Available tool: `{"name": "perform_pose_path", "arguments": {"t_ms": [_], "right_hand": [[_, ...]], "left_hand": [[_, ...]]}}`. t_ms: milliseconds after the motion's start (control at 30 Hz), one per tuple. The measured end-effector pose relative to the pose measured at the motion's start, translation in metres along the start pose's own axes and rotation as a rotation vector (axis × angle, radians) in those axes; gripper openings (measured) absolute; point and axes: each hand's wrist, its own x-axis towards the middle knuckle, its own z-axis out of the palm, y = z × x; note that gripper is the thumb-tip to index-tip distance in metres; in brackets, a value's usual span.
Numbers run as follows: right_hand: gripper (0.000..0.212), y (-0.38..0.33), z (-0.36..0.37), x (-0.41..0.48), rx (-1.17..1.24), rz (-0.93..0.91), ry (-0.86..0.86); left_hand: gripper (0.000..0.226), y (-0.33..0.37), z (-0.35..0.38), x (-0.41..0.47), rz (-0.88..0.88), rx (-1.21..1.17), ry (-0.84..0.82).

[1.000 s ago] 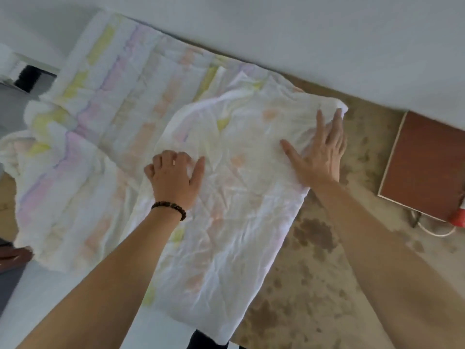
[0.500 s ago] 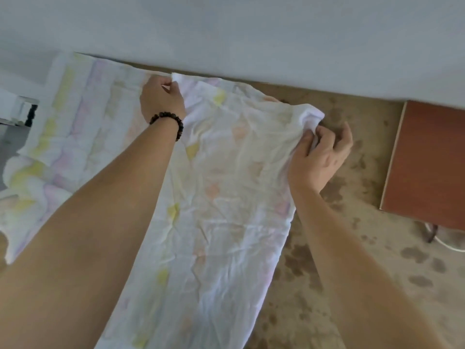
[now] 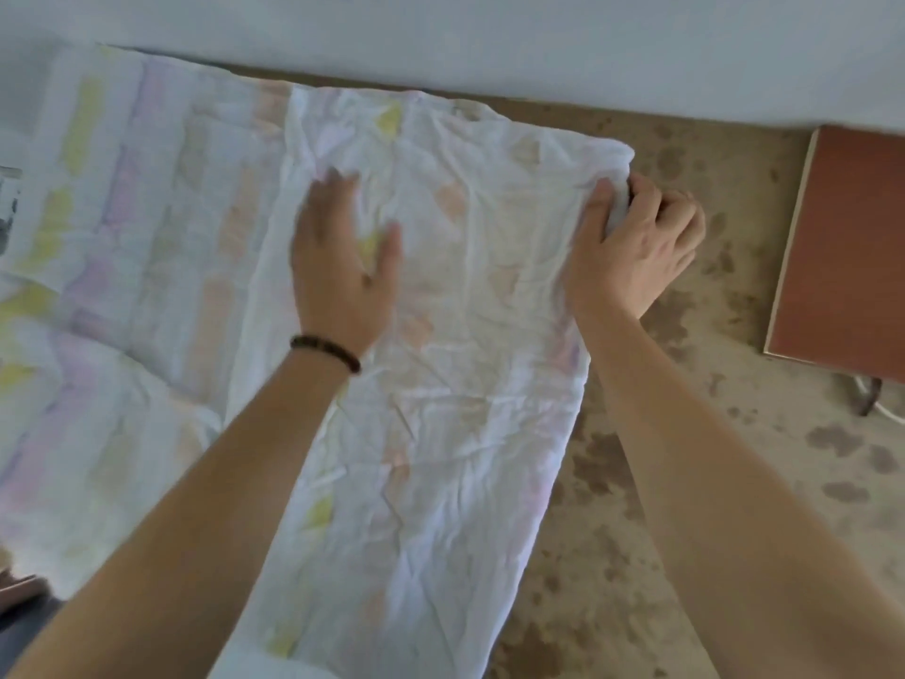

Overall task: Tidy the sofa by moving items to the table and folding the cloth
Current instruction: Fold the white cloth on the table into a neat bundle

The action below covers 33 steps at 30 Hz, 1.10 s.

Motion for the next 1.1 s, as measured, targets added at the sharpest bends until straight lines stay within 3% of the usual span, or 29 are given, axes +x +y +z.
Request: {"name": "perform_pose_path", "arguments": {"t_ms": [100, 167, 367, 467, 567, 633, 733, 1000, 1100], "right_hand": [[0.046, 0.008, -0.006, 0.038, -0.137, -0.087, -0.117], [0.045, 0.018, -0.011, 0.066, -0.156, -0.114, -0.176], [0.063, 0.012, -0.025, 0.046, -0.104, -0.106, -0.158], [0.062, 0.004, -0.046, -0.036, -0.019, -0.311, -0.148], [0.059, 0.023, -0.057, -0.133, -0.042, -0.644, -0.347], [0.065, 0.048, -0.058, -0.174, -0.152, -0.796, -0.473], [0.071, 0.073, -0.056, -0.185, -0.253, -0.867, -0.509], [0.076, 0.09, -0.067, -0.169, -0.349, -0.83, -0.482], [0.075, 0.086, -0.068, -0.172, -0.364, -0.826, -0.494]], "left_hand": [[0.073, 0.009, 0.011, -0.069, 0.138, 0.33, -0.371], [0.078, 0.014, 0.024, -0.083, 0.14, 0.458, -0.493], [0.078, 0.017, 0.03, -0.073, 0.129, 0.452, -0.458], [0.066, 0.013, 0.011, -0.091, 0.113, 0.343, -0.349], [0.059, 0.001, -0.018, -0.138, -0.101, 0.388, -0.193], [0.065, -0.015, -0.036, -0.181, -0.294, 0.458, -0.231], [0.077, -0.039, -0.047, -0.221, -0.477, 0.5, -0.381], [0.083, -0.048, -0.043, -0.231, -0.37, 0.477, -0.362], [0.081, -0.052, -0.051, -0.242, -0.297, 0.327, -0.273]]}}
